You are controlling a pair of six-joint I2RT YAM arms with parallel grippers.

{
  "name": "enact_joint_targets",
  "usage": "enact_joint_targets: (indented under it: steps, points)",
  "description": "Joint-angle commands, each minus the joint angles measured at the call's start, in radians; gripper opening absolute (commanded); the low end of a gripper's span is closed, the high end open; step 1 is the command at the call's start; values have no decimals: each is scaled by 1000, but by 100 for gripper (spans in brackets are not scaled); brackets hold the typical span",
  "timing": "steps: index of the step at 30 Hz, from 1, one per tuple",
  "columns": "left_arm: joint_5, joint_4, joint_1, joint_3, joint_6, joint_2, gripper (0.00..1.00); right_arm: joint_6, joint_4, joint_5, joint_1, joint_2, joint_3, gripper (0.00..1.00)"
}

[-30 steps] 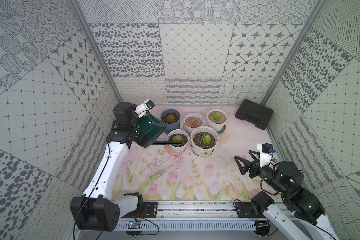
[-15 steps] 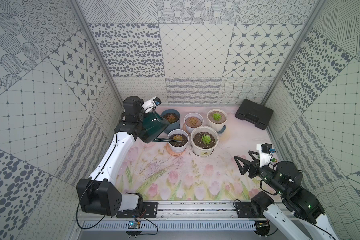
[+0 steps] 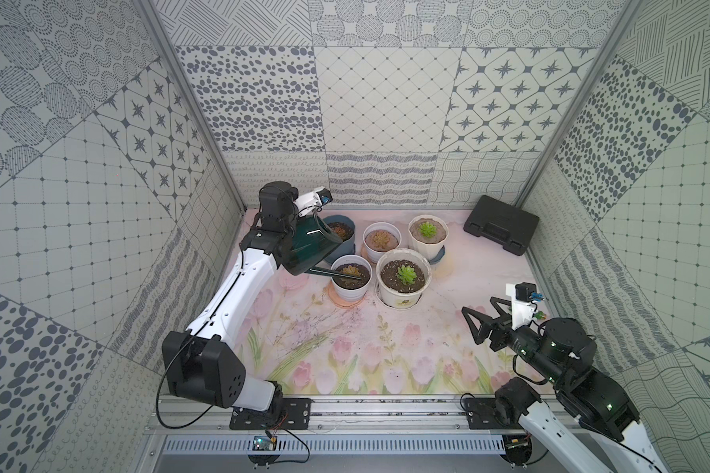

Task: Water the succulent around the soil edge
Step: Water the soil of the potted plant with water.

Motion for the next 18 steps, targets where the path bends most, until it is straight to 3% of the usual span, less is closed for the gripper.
enact_joint_targets:
  steps: [1, 18]
  points:
    - [-32, 125, -11, 45, 12, 15, 0, 7, 40, 10, -1, -3, -7, 97]
    - [-79, 84, -27, 128, 3, 73, 0, 6, 41, 9, -1, -6, -8, 97]
